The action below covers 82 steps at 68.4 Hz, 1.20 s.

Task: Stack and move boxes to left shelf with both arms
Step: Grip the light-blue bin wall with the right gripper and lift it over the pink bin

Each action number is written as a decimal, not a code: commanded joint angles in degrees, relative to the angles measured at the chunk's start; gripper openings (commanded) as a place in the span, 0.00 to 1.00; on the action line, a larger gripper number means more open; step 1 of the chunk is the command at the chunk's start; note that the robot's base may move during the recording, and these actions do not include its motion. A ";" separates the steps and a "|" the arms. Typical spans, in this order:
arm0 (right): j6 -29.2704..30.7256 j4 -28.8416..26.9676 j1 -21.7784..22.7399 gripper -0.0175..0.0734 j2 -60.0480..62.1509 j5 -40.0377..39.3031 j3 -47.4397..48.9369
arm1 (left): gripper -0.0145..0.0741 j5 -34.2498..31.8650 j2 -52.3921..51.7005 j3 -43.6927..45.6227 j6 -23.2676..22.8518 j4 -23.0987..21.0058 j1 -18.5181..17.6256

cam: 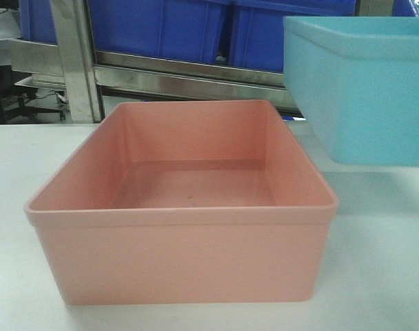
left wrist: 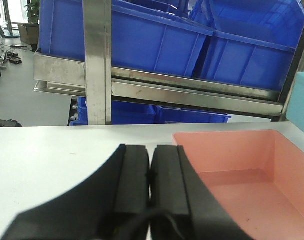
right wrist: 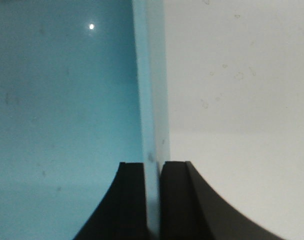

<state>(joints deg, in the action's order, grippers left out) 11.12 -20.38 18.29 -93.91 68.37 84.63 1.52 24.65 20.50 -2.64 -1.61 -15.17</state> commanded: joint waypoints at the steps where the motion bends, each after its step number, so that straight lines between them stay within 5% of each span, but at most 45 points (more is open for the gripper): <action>1: -3.61 -4.70 -1.12 0.25 4.70 0.12 2.42 | 0.15 -4.83 0.15 1.59 0.30 0.10 0.15; 16: -13.89 -1.92 -8.24 0.26 7.50 -0.16 2.42 | 0.15 -4.83 0.15 1.59 0.30 0.10 0.15; 39: -31.12 7.97 -25.16 0.26 7.89 -4.52 2.42 | 0.15 -4.83 0.15 1.59 0.30 0.10 0.15; 61: -35.46 7.97 -34.84 0.26 5.71 -9.83 2.42 | 0.15 -4.83 0.15 1.59 0.30 0.10 0.15; 82: -37.18 8.04 -39.55 0.26 1.64 -14.03 2.42 | 0.15 -4.83 0.15 1.59 0.30 0.10 0.15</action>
<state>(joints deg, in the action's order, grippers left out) -24.80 -10.54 -20.79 -94.73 59.92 84.72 1.52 24.65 20.50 -2.64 -1.59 -15.17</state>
